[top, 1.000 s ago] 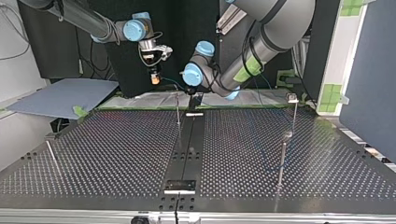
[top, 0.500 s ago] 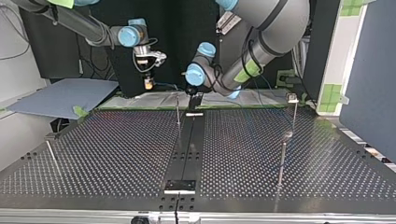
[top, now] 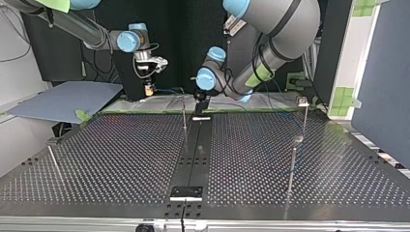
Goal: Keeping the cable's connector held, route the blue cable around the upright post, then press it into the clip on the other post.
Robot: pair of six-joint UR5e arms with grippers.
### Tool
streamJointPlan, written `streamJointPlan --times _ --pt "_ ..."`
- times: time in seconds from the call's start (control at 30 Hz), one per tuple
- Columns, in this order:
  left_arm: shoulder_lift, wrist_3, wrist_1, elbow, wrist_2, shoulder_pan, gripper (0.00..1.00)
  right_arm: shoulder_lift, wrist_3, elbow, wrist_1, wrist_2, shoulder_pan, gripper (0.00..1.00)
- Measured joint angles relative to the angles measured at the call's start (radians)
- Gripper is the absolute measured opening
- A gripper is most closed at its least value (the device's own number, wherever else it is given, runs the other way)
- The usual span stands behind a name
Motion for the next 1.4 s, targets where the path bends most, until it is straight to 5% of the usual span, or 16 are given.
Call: streamJointPlan --times 0.5,0.97,1.4 --pt "0.000 0.012 0.006 0.000 -0.001 0.017 0.00 0.042 0.024 -0.057 0.047 -0.041 -0.052 0.00" --pt "-0.003 -0.012 0.020 0.000 0.065 0.011 0.00 0.058 0.008 -0.096 0.100 -0.045 -0.097 0.00" --pt "-0.033 -0.060 0.055 0.000 0.087 0.017 0.00 0.077 -0.002 -0.100 0.101 -0.044 -0.113 0.00"
